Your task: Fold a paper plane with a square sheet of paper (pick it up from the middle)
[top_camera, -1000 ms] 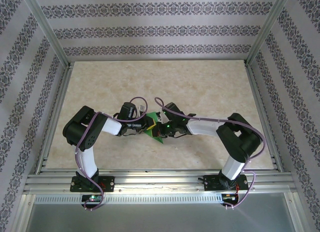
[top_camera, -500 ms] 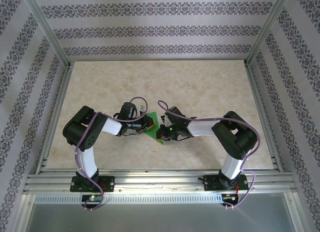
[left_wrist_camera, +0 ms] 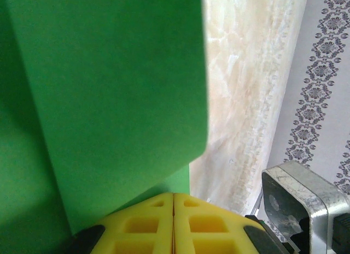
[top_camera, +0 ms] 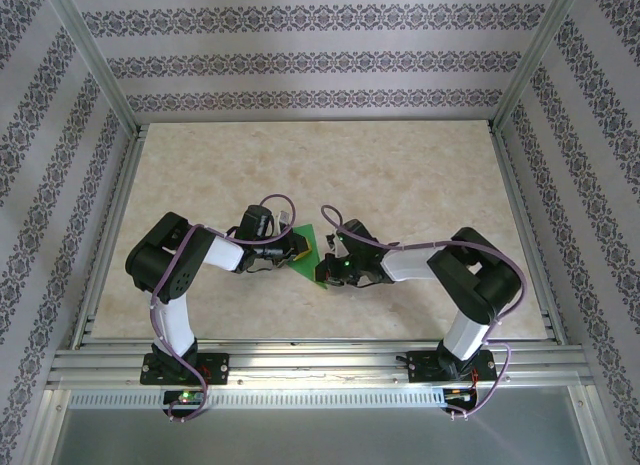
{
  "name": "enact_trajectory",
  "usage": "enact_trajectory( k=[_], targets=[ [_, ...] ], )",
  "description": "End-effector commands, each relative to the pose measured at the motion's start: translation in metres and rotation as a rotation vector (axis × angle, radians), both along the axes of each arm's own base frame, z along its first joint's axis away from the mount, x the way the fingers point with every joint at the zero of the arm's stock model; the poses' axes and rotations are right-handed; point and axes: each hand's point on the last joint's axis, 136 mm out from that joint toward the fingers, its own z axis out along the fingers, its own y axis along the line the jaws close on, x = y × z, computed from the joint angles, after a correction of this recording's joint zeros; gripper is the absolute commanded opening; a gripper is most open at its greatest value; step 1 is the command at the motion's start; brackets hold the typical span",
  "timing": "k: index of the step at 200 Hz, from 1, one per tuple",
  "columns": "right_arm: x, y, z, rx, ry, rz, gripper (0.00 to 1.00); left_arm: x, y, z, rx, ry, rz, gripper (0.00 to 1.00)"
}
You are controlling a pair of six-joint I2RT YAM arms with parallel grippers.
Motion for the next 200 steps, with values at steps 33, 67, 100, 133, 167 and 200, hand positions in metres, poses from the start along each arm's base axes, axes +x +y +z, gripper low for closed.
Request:
enact_trajectory(
  k=[33, 67, 100, 133, 167, 200],
  targets=[
    [-0.038, -0.025, -0.017, -0.069, 0.125, 0.012, 0.02, -0.028, 0.023, -0.051, 0.154, 0.145, 0.032, 0.08],
    [-0.049, -0.03, -0.019, -0.077, 0.135, 0.028, 0.02, -0.027, 0.022, -0.051, 0.151, 0.146, 0.034, 0.07],
    [-0.057, -0.036, -0.019, -0.079, 0.148, 0.035, 0.02, -0.027, 0.022, -0.051, 0.15, 0.142, 0.029, 0.07],
    [-0.054, -0.041, -0.002, -0.058, 0.109, 0.036, 0.03, -0.027, 0.021, -0.05, 0.143, 0.141, 0.031, 0.07],
    [-0.027, -0.031, 0.044, 0.059, 0.007, 0.012, 0.03, -0.024, 0.02, -0.047, 0.139, 0.13, 0.031, 0.07],
    [0.006, -0.017, 0.057, 0.104, -0.002, -0.022, 0.02, -0.024, 0.018, -0.048, 0.123, 0.132, 0.035, 0.07]
  ],
)
